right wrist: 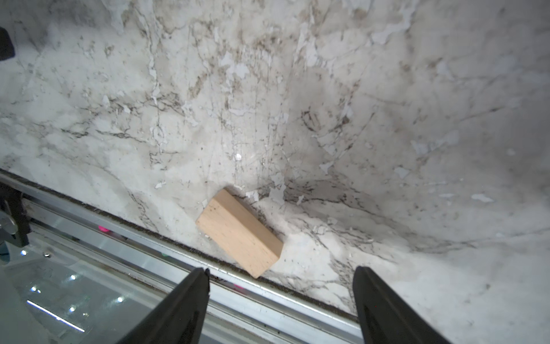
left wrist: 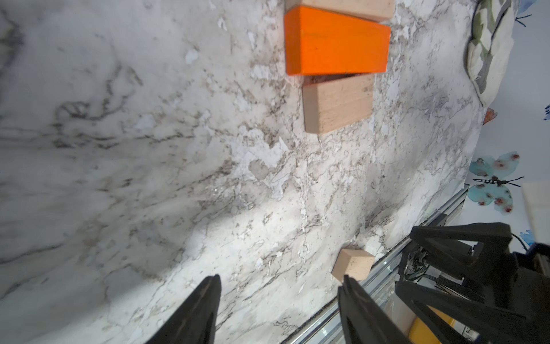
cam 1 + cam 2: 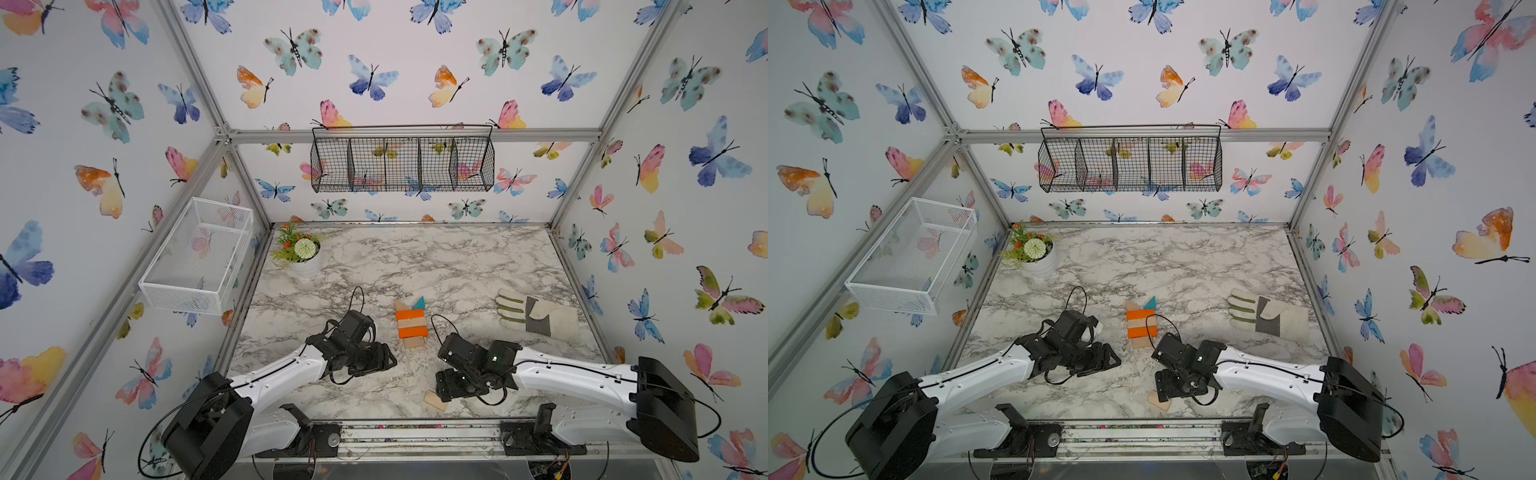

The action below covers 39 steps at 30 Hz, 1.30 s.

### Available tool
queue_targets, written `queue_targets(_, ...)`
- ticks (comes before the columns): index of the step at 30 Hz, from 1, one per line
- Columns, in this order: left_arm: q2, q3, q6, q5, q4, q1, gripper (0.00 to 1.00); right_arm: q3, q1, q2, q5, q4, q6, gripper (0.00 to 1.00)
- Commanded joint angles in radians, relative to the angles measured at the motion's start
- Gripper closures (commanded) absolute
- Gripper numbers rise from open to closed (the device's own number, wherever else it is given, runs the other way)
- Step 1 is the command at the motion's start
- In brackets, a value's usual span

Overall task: Assemble a carrot with building blocks
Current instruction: Pick up the building block from the center of the board.

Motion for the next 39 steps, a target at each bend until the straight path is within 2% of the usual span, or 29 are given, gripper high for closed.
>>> queue_targets(1, -0.032, -0.016, -0.018, -0.022, -0.012, -0.003, 0.32, -0.005, 0.054, 0.016, -0.033, 0.031, 0.033, 0.18)
queue_targets(7, -0.041, -0.021, -0.018, -0.023, -0.015, -0.003, 0.31, 0.081, 0.212, 0.128, 0.025, 0.043, -0.043, 0.15)
queue_targets(15, -0.046, -0.019, -0.018, -0.023, -0.02, -0.003, 0.31, 0.021, 0.215, 0.05, 0.143, 0.031, -0.066, 0.17)
queue_targets(22, -0.057, -0.024, -0.031, -0.027, -0.014, -0.003, 0.31, 0.012, 0.215, 0.132, 0.134, 0.039, -0.124, 0.19)
queue_targets(28, -0.084, -0.036, -0.05, -0.042, -0.029, -0.003, 0.3, 0.012, 0.215, 0.129, 0.211, 0.084, -0.15, 0.23)
queue_targets(37, -0.111, -0.045, -0.07, -0.071, -0.056, -0.001, 0.29, -0.009, 0.214, 0.204, 0.157, 0.172, -0.198, 0.29)
queue_targets(39, -0.121, -0.05, -0.078, -0.077, -0.063, 0.002, 0.29, -0.025, 0.214, 0.193, 0.154, 0.191, -0.199, 0.36)
